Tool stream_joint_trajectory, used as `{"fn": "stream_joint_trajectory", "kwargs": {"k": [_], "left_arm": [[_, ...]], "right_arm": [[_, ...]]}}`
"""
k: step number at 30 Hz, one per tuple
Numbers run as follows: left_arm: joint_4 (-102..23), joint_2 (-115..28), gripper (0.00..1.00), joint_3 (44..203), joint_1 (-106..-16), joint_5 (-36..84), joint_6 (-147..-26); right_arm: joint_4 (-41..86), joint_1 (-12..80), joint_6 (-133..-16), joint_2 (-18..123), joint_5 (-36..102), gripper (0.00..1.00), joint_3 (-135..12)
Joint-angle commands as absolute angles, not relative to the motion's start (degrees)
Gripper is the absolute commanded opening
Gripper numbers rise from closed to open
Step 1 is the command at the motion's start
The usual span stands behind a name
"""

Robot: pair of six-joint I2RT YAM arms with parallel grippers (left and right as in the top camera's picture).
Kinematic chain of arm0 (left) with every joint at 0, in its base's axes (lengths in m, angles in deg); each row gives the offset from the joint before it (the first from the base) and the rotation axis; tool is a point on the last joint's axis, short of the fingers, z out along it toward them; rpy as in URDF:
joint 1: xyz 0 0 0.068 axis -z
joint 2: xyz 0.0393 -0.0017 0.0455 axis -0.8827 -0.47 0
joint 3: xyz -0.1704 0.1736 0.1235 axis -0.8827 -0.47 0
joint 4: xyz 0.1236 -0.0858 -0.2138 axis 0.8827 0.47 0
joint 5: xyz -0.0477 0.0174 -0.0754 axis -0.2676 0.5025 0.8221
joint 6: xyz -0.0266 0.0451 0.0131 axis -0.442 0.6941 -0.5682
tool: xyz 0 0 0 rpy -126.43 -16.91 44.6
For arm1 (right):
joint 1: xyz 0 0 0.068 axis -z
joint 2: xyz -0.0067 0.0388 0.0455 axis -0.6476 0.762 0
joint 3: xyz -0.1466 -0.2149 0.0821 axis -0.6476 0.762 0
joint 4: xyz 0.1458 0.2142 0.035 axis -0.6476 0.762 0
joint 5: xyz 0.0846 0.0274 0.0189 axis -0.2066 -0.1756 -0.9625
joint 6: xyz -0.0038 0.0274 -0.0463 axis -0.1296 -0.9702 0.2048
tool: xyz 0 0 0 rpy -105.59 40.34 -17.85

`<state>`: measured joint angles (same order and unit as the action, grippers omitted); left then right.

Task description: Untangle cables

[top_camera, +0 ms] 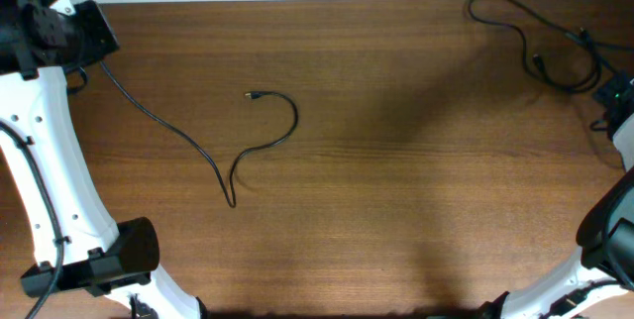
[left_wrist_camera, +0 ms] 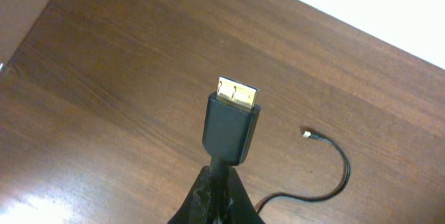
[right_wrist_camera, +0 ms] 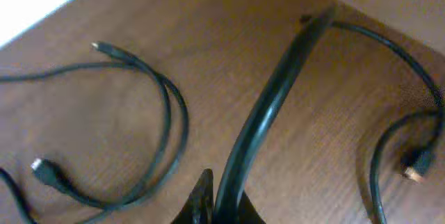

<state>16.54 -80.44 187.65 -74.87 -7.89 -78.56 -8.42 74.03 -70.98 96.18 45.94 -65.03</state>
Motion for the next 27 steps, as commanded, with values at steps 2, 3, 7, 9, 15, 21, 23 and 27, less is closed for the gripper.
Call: {"fn": "stream_joint_trajectory", "kwargs": {"k": [2,3,7,9,15,21,23,27], "left_arm": [[18.8,-80.9,0.0,187.9,-74.7,-5.7,-79.3],[19.4,-80.9,0.0,187.9,-74.7,-5.7,-79.3],[20.0,-80.9,0.0,187.9,-74.7,-5.8,-79.3],[20.0,-80.9,0.0,187.9,-74.7,-5.8,-79.3],[19.4,-80.9,0.0,187.9,-74.7,-6.0,-79.3],[18.4,-80.9,0.0,187.9,-74.7,-6.0,-79.3],[18.2,-80.9,0.0,187.9,-74.7,-5.9,-79.3],[17.9,-80.9,0.0,187.9,-74.7,-6.0,-79.3]], "right_arm": [[-8.1,68.9,-74.3,104.4,43.9,0.04,-70.7],[-7.1,67.5,-74.6,106.5,43.9,0.04,-72.1],[-2.9,64.7,-74.6,110.5,44.0,0.04,-72.8],[-0.3,64.8,-74.5,110.0,44.4,0.04,-72.9],[5.0,66.1,-74.5,102.7,47.0,0.04,-72.9],[11.1,67.5,-74.5,97.2,52.8,0.04,-72.9],[14.6,68.1,-74.6,97.4,52.8,0.04,-72.7],[19.4,68.8,-74.6,97.5,53.0,0.04,-72.2]]}}
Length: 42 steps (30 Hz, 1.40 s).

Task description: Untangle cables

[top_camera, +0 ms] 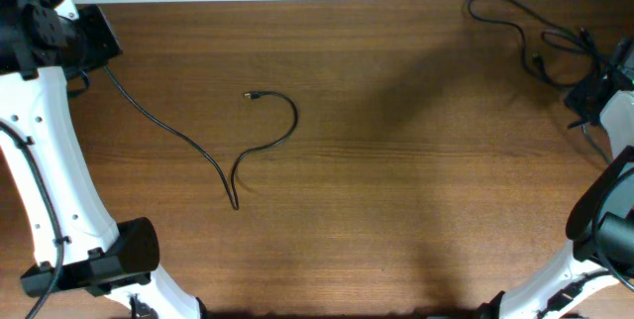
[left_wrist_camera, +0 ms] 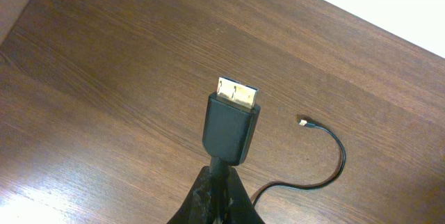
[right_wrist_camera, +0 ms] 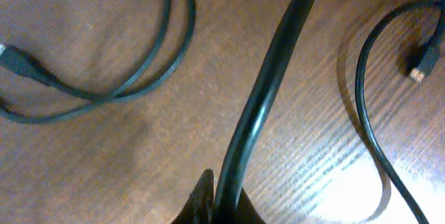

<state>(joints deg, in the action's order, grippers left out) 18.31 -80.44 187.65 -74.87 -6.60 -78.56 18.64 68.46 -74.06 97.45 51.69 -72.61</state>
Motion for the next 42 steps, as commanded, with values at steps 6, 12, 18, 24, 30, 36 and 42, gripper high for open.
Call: {"fn": "stream_joint_trajectory", "kwargs": {"k": [6,12,18,24,30,36,42], "left_arm": [[16.7,-80.9,0.0,187.9,-74.7,-6.0,-79.3],[16.7,-80.9,0.0,187.9,-74.7,-6.0,-79.3],[16.7,-80.9,0.0,187.9,-74.7,-5.9,-79.3],[8.2,-81.1,0.0,187.9,-70.4,4.7,-79.4],[-7.4,-88.6,0.0,187.9,-53.8,4.7,-80.5],[-22.0,-106.3,0.0,187.9,-42.6,20.4,-80.7],[-29.5,-112.4,0.0,187.9,-35.1,28.1,-85.2]], "right_arm": [[19.7,68.8,-74.6,98.9,53.0,0.04,-72.1],[19.5,68.6,-74.3,98.6,51.9,0.99,-73.7],[23.9,59.1,-68.2,87.8,36.2,0.99,-81.1],[24.8,38.8,-65.0,87.1,36.9,0.99,-84.1],[36.7,34.9,-62.2,87.1,39.1,0.99,-98.7],[51.0,34.9,-59.2,87.1,46.0,0.99,-110.9],[55.1,36.3,-58.8,87.1,50.7,0.99,-113.3]]}}
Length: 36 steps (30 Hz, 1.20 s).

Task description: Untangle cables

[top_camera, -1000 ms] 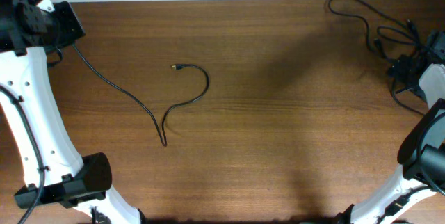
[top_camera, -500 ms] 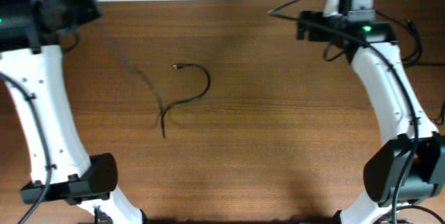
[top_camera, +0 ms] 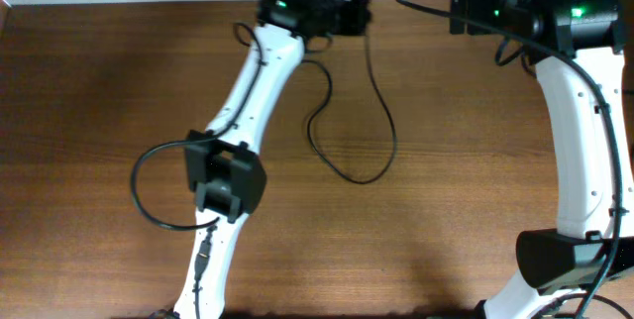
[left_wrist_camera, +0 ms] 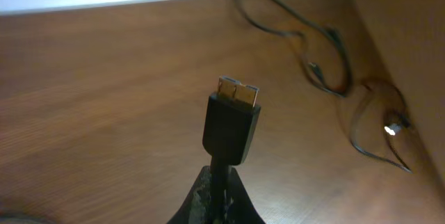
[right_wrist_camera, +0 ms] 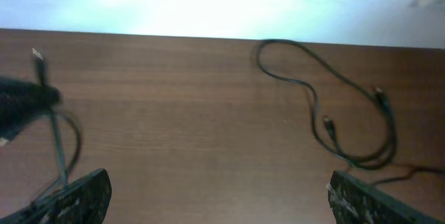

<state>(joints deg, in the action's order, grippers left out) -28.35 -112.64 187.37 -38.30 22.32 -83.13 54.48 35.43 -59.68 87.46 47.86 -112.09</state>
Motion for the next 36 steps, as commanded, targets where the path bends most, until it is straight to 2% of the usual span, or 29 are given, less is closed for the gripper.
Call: {"fn": "stream_joint_trajectory", "kwargs": {"k": [1,2,3,4,5,8,12,18,20,21,24,25,26,28,32,36], "left_arm": [[-29.6,-112.5,0.0,187.9,-34.0,28.0,-85.1],[-30.1,-112.6,0.0,187.9,-31.9,28.0,-83.5],[-30.0,-112.6,0.25,187.9,-30.7,26.3,-81.8],[-29.8,-112.6,0.77,187.9,-30.1,24.2,-81.0],[-29.5,-112.2,0.99,188.0,-29.7,22.6,-79.0],[-27.0,-110.2,0.99,190.6,-32.4,21.3,-77.3],[-14.7,-103.7,0.99,202.0,-42.5,13.4,-77.4],[-2.1,-92.1,0.99,207.1,-48.7,-9.3,-77.4],[0.3,-90.6,0.99,207.1,-48.6,-12.8,-77.4],[1.2,-90.3,0.99,207.1,-48.6,-13.8,-77.4],[2.9,-90.2,0.99,207.1,-49.5,-15.2,-77.4],[3.2,-90.2,0.99,207.1,-49.9,-15.5,-77.4],[3.1,-90.2,0.99,207.1,-50.4,-15.5,-77.3],[3.0,-90.2,0.99,207.1,-51.0,-15.5,-77.3],[3.3,-90.2,0.99,207.1,-53.4,-15.5,-77.3],[3.4,-90.2,0.99,207.1,-53.6,-15.5,-77.3]], "right_arm": [[55.0,36.4,-58.8,87.1,50.7,0.99,-113.3],[54.9,36.4,-58.8,87.1,50.7,0.99,-113.3],[54.9,36.4,-58.8,87.1,50.7,0.99,-113.3],[54.9,36.4,-58.8,87.1,50.7,0.99,-113.3],[55.0,36.3,-58.8,87.1,50.7,0.99,-113.3],[55.9,36.4,-58.8,87.1,50.7,0.99,-113.3],[56.1,36.3,-59.8,87.1,49.8,0.99,-113.2],[58.7,33.2,-82.8,90.7,43.1,1.0,-110.0],[61.5,30.3,-83.0,92.7,38.4,0.99,-108.9],[62.2,28.9,-80.5,93.3,36.7,0.99,-108.1],[65.1,23.4,-54.3,95.0,33.4,0.99,-103.9],[69.2,21.5,-40.3,95.4,33.4,0.99,-101.7],[71.9,20.3,-31.4,95.5,33.4,1.0,-99.3],[68.9,20.2,-28.8,95.6,31.5,1.0,-93.7],[60.8,19.7,-25.9,95.6,13.6,1.0,-80.7],[54.9,14.8,-23.5,95.6,13.3,1.0,-73.2]]}}
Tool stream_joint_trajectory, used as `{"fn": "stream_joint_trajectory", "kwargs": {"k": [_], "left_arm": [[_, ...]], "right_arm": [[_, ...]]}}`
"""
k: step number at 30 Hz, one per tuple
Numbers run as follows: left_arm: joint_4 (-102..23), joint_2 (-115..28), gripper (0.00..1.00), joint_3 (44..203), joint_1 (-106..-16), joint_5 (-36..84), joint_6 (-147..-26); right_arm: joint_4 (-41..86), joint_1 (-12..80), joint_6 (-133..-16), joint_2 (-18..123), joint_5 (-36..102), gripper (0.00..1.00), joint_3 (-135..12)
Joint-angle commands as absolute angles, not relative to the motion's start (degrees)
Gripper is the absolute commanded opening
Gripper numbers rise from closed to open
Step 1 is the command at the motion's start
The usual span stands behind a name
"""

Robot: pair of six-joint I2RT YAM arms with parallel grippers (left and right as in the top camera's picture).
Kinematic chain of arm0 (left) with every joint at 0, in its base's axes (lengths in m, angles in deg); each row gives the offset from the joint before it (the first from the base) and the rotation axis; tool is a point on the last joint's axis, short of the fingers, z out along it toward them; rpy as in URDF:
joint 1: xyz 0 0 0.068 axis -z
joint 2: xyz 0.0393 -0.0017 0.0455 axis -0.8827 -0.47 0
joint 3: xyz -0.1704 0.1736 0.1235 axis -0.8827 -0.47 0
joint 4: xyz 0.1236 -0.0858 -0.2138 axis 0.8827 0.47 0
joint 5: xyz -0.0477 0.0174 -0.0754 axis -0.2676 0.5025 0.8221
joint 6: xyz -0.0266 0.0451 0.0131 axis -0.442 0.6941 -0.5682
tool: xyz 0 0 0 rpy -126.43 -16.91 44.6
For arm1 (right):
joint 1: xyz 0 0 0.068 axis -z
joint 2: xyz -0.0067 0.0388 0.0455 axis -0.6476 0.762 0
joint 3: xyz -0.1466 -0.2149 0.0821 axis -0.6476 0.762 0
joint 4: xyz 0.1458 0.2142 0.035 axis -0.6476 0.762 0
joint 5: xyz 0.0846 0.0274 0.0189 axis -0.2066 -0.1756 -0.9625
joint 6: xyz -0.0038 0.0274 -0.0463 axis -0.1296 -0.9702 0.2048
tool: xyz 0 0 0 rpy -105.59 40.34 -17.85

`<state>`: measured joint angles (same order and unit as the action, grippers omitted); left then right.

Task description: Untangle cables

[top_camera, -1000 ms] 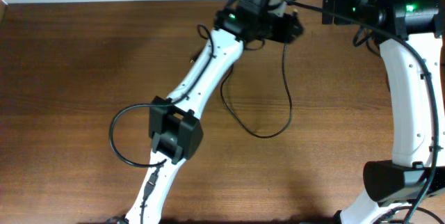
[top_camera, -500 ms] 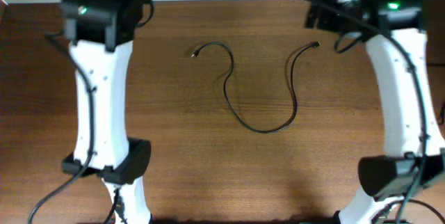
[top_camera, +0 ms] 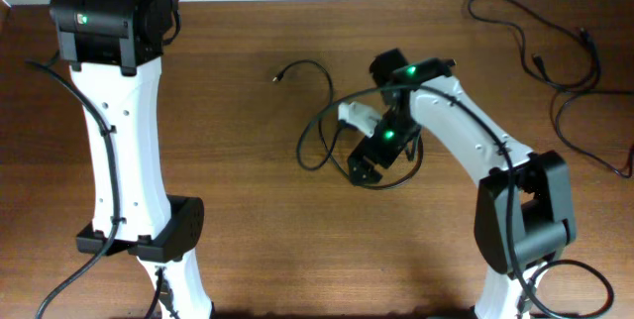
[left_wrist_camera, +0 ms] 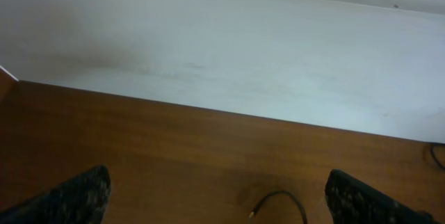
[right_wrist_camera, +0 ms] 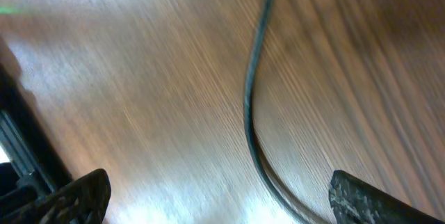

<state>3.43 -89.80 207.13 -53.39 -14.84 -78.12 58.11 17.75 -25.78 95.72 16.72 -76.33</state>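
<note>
A thin black cable (top_camera: 315,113) lies in loose loops at the middle of the table, its small plug end (top_camera: 277,78) pointing back left. My right gripper (top_camera: 369,160) hangs low over the loops' right side, open. In the right wrist view one strand of the cable (right_wrist_camera: 252,106) runs between the spread fingers of my right gripper (right_wrist_camera: 219,186), close to the wood. My left gripper (left_wrist_camera: 219,186) is open and holds nothing, high at the back left and facing the wall. The cable's curved end (left_wrist_camera: 278,200) shows far below it.
A second bundle of black cables (top_camera: 540,37) lies at the back right corner, trailing toward the right edge. The white wall (left_wrist_camera: 222,43) runs along the table's back edge. The left arm's white column (top_camera: 124,151) stands over the table's left side.
My left gripper was shut on a black USB plug over the back middle; now it is open, empty, at the back left. My right gripper has moved from the back right down to the central loops.
First my left gripper held a USB plug at the far left and my right was shut on a cable at the far right. Later the left held the plug over the back middle and the right was open. Now both are open and the cable lies mid-table.
</note>
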Motion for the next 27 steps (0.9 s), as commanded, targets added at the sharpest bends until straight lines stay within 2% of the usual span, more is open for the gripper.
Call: {"fn": "stream_joint_trajectory", "kwargs": {"k": [1,6,11,16,23,27], "left_arm": [[3.4,-90.2,0.99,207.1,-53.7,-15.6,-77.2],[3.5,-90.2,0.99,207.1,-53.9,-17.2,-75.8],[4.1,-90.2,0.99,207.1,-53.9,-17.2,-74.6],[6.1,-90.2,0.99,207.1,-53.9,-17.2,-74.6],[8.4,-90.2,0.99,207.1,-53.9,-17.3,-74.6],[8.4,-90.2,0.99,207.1,-53.9,-17.3,-73.6]], "right_arm": [[53.6,14.0,-23.5,95.6,13.3,1.0,-72.2],[44.4,8.8,-23.5,95.7,13.3,1.0,-65.5],[37.1,8.4,-24.2,95.7,16.5,0.99,-64.0],[41.7,8.5,-24.9,95.6,21.5,0.97,-72.4],[37.5,8.5,-25.0,96.6,22.3,0.96,-73.9],[35.8,8.5,-25.5,102.1,22.1,0.91,-73.9]]}}
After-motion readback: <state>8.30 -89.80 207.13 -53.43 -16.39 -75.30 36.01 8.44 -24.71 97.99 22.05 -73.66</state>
